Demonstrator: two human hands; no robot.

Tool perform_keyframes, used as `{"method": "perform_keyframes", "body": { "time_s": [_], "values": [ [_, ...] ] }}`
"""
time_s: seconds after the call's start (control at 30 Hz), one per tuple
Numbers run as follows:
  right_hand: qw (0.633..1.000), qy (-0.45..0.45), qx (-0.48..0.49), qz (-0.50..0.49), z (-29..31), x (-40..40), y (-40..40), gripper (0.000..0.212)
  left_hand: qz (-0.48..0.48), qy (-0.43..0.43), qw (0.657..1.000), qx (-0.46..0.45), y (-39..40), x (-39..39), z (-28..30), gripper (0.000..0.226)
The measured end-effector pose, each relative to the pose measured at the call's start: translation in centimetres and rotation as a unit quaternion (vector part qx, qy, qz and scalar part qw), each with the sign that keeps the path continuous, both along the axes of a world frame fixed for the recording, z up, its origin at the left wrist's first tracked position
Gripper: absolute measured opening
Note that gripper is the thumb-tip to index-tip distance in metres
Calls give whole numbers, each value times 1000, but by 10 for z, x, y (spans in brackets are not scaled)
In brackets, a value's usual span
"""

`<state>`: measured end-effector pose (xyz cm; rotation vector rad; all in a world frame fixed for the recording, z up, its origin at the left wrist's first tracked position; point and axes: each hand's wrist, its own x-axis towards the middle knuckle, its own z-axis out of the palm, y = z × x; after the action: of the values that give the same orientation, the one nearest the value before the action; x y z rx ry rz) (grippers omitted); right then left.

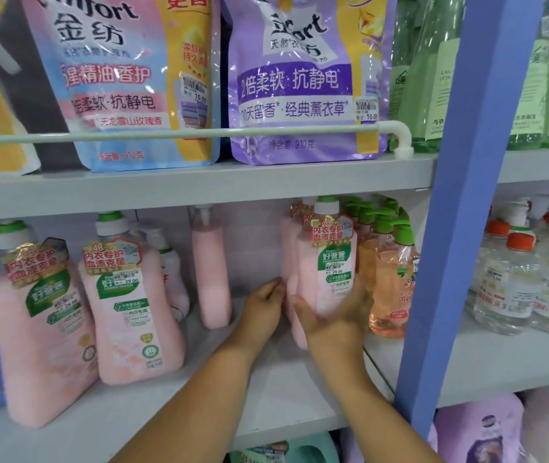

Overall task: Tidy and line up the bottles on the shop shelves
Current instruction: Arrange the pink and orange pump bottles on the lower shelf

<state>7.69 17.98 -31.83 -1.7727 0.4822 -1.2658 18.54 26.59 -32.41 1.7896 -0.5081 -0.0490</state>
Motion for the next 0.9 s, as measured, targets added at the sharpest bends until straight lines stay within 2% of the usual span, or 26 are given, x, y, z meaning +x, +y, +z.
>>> {"method": "perform_keyframes", "body": {
  "time_s": [0.03, 0.1, 0.13, 0.2, 0.23, 0.27, 0.33, 0.37, 0.43, 0.5, 0.57, 0.63, 0.7, 0.77, 0.8, 0.87, 0.9],
  "values": [
    [1000, 0, 1, 4, -2, 0, -1, 112, 21, -17, 1000, 8, 2, -5, 4, 31],
    [1000, -13, -1, 14, -5, -1, -3, 113, 106, -85, 990, -35, 10, -19, 16, 32],
    [1000, -17, -2, 18, -5, -2, -4, 111, 164, -144, 973, -72, 18, -25, 25, 31],
    [1000, -19, -4, 21, -2, -4, -3, 107, 295, -277, 910, -93, 36, -27, 37, 31],
    [1000, -18, -12, 10, 0, -6, -1, 105, 346, -310, 882, -75, 43, -24, 41, 38],
    [999, -23, -29, -9, 2, -8, 2, 102, 374, -304, 875, -52, 47, -20, 43, 52],
    [992, -69, -98, -34, 5, -15, 11, 86, 347, -207, 914, -20, 51, -14, 41, 81],
    [983, -106, -148, -28, 6, -19, 16, 72, 321, -152, 935, -16, 53, -10, 39, 85],
    [963, -170, -207, 41, 3, -24, 27, 46, 295, -103, 950, -2, 61, -2, 33, 69],
    [961, -178, -157, 140, 6, -19, 40, 32, 292, -109, 950, -5, 73, 3, 29, 49],
    [971, -124, -45, 199, 19, -1, 56, 32, 263, -98, 960, -7, 82, -3, 28, 43],
    [972, -7, 28, 231, 34, 28, 64, 43, 213, -70, 974, 34, 86, -16, 28, 48],
    [949, 93, 79, 289, 46, 52, 66, 60, 162, -53, 983, 73, 92, -32, 29, 39],
    [937, 113, 89, 320, 44, 61, 67, 67, 113, -62, 990, 59, 105, -54, 29, 24],
    [943, 116, 71, 304, 40, 64, 68, 68, 98, -76, 992, 38, 115, -68, 28, 28],
    [958, 104, 54, 260, 29, 68, 71, 66, 134, -134, 982, -12, 142, -99, 24, 38],
    [966, 89, 56, 237, 27, 69, 74, 65, 175, -171, 969, -41, 156, -112, 24, 35]
  ]
}}
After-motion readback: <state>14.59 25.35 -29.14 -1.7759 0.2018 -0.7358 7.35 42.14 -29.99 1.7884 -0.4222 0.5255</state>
